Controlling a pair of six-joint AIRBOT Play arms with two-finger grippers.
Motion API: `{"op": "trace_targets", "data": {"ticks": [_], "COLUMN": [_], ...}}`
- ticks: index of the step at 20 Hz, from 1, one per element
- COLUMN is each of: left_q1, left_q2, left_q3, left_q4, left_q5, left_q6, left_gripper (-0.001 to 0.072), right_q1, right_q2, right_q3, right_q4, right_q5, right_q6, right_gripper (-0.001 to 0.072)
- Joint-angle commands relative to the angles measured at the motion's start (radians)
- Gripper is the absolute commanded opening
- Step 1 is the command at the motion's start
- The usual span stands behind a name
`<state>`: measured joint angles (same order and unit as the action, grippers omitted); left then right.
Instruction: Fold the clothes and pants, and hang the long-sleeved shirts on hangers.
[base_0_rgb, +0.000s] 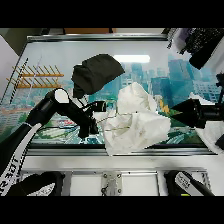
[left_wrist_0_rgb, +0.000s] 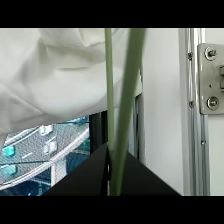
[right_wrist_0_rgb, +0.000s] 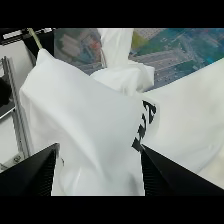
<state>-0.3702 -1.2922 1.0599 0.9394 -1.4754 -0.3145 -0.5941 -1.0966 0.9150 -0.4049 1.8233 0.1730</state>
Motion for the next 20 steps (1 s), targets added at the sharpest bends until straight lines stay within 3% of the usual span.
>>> {"op": "trace_targets", "data": {"ticks": [1, 20], "left_q1": [0.000, 0.000], "left_q2": [0.001, 0.001], "left_q3": [0.000, 0.000], "left_q4": [0.001, 0.001], "left_q5": [0.000, -0.006], "left_q6": [0.000, 0.000], "left_gripper": [0.0013, 0.0013], "right_q1": [-0.017, 0.286], "right_q2": [-0.035, -0.161], "right_q3": [-0.101, -0.110], "right_q4": [0.018, 0.022], "right_q5": [0.018, 0.012], "right_q6": [-0.104, -0.121], "right_gripper": [0.0554, 0.0554]}}
